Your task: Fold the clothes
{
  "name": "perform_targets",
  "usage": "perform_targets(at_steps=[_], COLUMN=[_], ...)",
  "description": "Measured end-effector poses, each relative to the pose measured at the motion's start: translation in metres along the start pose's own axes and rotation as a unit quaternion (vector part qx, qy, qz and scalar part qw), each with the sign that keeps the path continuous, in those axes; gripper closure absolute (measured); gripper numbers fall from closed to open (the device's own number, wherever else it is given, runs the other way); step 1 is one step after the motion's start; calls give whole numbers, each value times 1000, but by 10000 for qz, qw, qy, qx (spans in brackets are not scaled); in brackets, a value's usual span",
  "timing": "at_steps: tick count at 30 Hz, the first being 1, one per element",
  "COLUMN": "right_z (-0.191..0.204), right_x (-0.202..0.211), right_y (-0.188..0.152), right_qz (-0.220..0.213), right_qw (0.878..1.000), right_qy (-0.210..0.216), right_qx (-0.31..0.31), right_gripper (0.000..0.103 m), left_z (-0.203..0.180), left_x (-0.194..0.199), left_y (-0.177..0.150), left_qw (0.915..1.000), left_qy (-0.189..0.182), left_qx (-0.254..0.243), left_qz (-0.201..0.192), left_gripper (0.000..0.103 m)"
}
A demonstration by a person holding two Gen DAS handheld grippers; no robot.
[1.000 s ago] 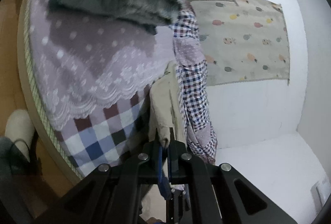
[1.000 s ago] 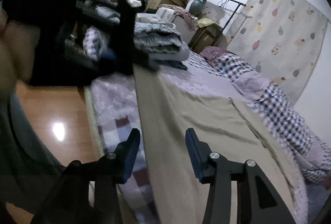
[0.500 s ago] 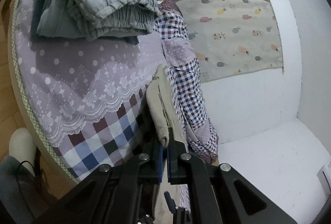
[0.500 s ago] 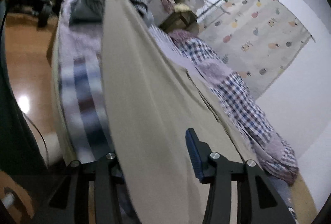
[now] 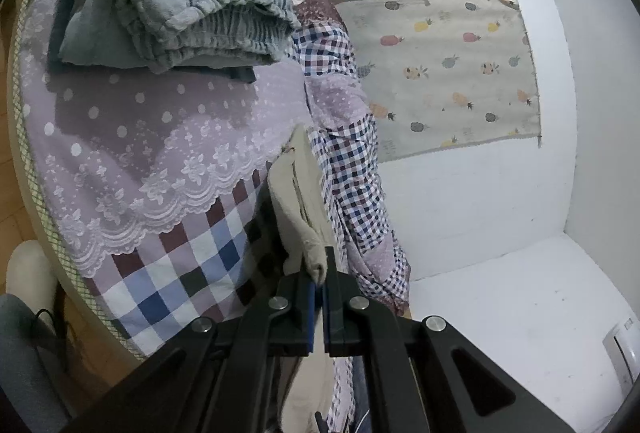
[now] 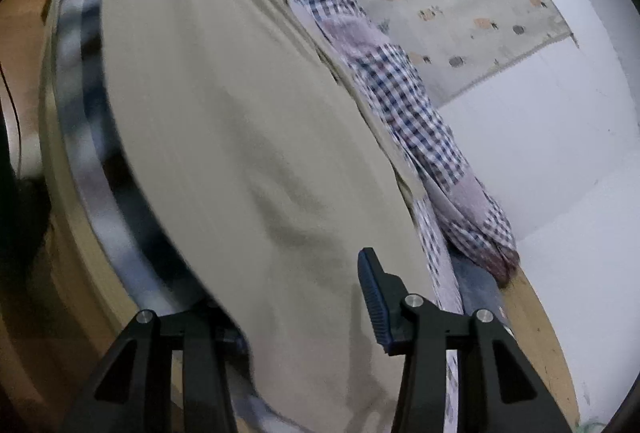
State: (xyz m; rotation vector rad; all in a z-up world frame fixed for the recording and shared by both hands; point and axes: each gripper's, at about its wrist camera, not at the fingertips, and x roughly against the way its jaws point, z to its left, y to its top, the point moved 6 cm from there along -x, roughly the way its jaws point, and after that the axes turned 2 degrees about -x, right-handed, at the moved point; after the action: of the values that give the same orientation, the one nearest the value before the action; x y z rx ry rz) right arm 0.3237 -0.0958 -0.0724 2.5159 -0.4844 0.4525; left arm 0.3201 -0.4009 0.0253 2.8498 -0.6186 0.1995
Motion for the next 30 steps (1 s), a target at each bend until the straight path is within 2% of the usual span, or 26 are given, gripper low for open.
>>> perform_targets(at_steps=[8,9,10,13,18,24,30], right_z=[-33,-34,-35,-36,-43,-65,-114], right_x=[1,-1,-2,-5,-9,16,45], right_y=[-56,-60,-66,-80,-87,-77,-45], right_qz=[418,453,497,603,691,563,334], right_qw=[9983,9981,9978,9970,9966,9983,9994], right_qy=[-398,-429,-435,-444,-372,-114,50], right_qx=[-3,19,68,198,243,49,-57], right_gripper=[57,61,73,88,103,103,103], left_z=[-4,-4,-4,-4,-2,0,-20], left_x=[-2,-2,-1,0,-2,-1,6], left_y=[-4,-4,-4,-4,-4,-1,7], left_qw=[10000,10000,10000,9999,9999,9998,9981], left_qy=[-35,-35,-35,-37,17,158,510], left_qx=[41,52,63,91,129,85,-350], left_qz=[-27,-39,-52,-84,-93,-112,6], left_gripper=[102,102,102,102,102,102,102])
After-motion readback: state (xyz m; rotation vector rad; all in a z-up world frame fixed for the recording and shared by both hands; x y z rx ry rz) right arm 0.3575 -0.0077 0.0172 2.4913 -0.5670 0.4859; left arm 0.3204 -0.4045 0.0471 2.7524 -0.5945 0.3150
